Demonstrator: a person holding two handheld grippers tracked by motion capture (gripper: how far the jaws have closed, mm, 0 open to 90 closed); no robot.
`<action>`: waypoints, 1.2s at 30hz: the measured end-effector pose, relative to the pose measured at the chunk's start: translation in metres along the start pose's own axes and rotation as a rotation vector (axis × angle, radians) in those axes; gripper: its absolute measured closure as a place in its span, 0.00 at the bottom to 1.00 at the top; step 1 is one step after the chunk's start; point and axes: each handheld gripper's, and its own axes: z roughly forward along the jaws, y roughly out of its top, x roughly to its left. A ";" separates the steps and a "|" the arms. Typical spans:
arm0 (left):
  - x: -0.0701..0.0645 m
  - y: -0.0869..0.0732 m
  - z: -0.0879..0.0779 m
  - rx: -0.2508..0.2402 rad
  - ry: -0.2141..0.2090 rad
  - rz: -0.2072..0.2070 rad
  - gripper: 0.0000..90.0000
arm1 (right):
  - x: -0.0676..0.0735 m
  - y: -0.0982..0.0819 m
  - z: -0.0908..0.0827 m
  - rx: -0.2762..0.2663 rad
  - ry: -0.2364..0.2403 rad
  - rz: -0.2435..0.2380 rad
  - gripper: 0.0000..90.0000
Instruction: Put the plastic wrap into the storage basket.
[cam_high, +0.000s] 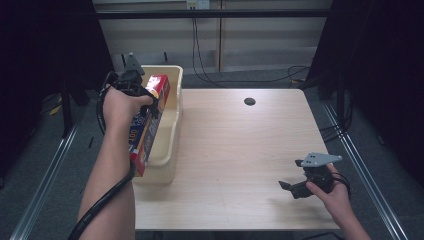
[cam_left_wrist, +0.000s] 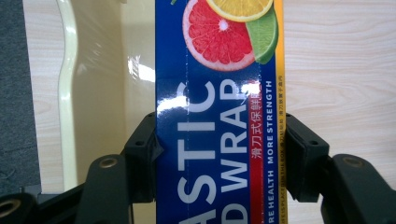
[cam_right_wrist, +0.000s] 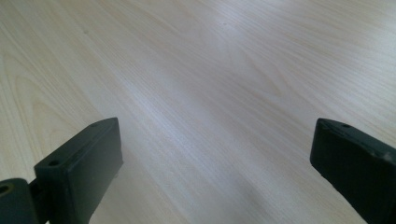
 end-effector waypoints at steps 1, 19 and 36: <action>0.000 0.000 0.002 0.002 -0.004 -0.002 0.45 | 0.000 0.000 0.000 0.001 0.000 0.003 0.03; 0.010 -0.003 0.027 0.033 -0.009 -0.029 0.45 | 0.000 0.000 0.000 0.003 -0.004 -0.002 0.02; 0.016 -0.006 0.040 0.061 -0.008 -0.051 0.45 | 0.001 0.000 0.001 0.009 -0.003 -0.002 0.02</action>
